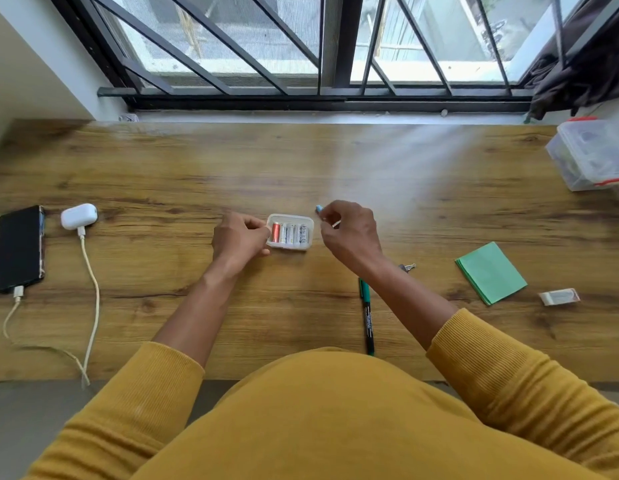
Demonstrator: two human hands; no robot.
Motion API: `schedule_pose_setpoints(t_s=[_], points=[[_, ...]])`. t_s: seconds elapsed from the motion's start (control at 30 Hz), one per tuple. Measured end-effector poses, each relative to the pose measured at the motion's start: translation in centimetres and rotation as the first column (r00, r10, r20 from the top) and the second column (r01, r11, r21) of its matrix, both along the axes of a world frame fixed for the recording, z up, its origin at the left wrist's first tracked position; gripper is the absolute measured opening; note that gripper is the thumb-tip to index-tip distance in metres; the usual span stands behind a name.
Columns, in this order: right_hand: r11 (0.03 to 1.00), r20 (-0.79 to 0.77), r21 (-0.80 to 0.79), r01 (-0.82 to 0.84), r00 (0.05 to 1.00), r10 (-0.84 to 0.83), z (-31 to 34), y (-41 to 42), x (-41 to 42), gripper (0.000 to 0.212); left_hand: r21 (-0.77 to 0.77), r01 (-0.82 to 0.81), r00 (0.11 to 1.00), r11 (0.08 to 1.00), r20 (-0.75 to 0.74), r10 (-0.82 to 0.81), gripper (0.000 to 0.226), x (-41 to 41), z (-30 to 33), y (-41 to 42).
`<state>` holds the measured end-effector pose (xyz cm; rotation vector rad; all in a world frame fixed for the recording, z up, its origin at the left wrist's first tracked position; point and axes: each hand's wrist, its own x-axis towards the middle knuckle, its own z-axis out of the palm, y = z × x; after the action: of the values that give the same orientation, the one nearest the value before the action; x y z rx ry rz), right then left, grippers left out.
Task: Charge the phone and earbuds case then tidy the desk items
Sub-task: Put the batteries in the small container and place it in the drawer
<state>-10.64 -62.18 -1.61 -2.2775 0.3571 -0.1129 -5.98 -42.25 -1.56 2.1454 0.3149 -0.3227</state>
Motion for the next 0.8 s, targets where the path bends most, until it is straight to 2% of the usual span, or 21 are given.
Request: schedule_pose_setpoints(t_s=[0.1,0.17,0.23,0.3,0.4,0.5,0.6,0.8], points=[[0.984,-0.161,0.168,0.066,0.986,-0.039,-0.2,0.3,-0.1,0.014,-0.046,-0.033,0.999,0.998,-0.006,0.032,0.008,-0.5,-0.2,-0.2],[0.966,-0.195,0.246,0.078,0.980,-0.030,0.0,0.8,-0.2,0.009,-0.085,-0.053,0.999,0.995,-0.013,0.052,0.012,-0.9,-0.2,-0.1],[0.955,-0.207,0.281,0.096,0.978,-0.037,0.3,1.3,-0.4,0.023,-0.115,-0.056,0.998,0.992,-0.007,0.055,0.013,-1.3,-0.2,0.0],[0.943,-0.206,0.307,0.126,0.976,-0.064,0.6,1.6,-0.5,0.027,-0.145,-0.065,0.998,0.987,0.013,0.067,0.010,-1.8,-0.1,0.1],[0.911,-0.183,0.371,0.183,0.976,-0.121,0.8,1.6,-1.0,0.014,-0.213,-0.077,0.995,0.974,0.042,0.088,0.010,-2.7,-0.1,0.1],[0.898,-0.169,0.374,0.233,0.969,-0.181,1.1,1.1,-1.8,0.019,-0.266,-0.064,0.995,0.962,0.052,0.081,0.014,-3.5,0.2,-0.3],[0.884,-0.147,0.385,0.265,0.963,-0.225,1.5,0.3,-2.9,0.015,-0.315,-0.060,0.993,0.947,0.073,0.087,0.015,-4.5,0.6,-1.4],[0.893,-0.076,0.376,0.249,0.968,-0.238,2.1,-3.4,-6.7,0.010,-0.357,-0.037,0.990,0.933,0.116,0.083,0.013,-8.3,1.7,-5.1]])
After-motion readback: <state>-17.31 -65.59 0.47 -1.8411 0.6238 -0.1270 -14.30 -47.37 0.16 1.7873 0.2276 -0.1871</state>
